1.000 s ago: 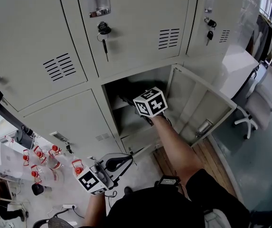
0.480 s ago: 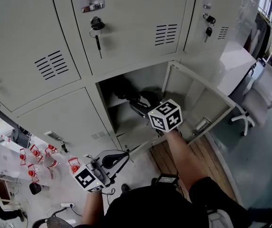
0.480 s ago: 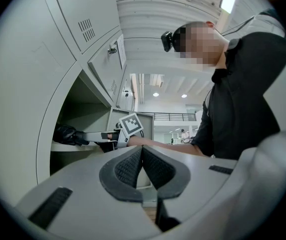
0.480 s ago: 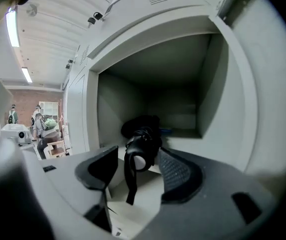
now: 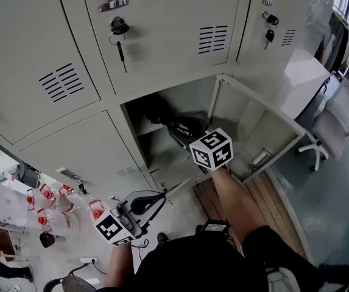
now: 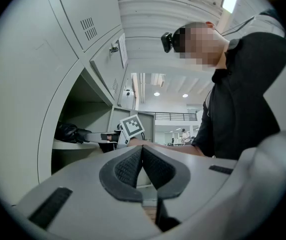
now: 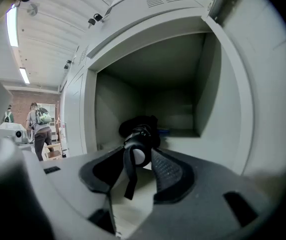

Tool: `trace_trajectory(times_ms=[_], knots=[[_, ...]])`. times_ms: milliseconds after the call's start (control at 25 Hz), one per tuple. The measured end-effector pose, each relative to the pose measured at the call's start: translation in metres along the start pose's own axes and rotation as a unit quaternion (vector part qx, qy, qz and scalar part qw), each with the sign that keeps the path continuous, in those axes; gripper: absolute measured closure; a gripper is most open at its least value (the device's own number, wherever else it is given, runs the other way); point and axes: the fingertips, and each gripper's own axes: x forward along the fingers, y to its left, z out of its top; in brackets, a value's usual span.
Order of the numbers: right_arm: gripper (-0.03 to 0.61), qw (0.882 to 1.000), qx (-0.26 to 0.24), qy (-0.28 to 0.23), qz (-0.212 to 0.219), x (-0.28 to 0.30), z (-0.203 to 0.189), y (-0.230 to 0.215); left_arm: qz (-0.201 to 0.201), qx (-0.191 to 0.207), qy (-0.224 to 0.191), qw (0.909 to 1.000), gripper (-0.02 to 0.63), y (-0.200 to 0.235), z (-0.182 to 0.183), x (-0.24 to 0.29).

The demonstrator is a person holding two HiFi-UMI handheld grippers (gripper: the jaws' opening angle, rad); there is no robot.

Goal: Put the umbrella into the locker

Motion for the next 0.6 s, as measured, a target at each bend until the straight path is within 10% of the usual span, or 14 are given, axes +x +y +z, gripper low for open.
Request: trace_trajectory(times_ms=[600], knots=[[0.4,0.999,-0.026,0.027,0.0,0.06,0.016,-0.015,0.033,0.005,0.002,0.9994,0.598,0.007,0.002,-0.02]])
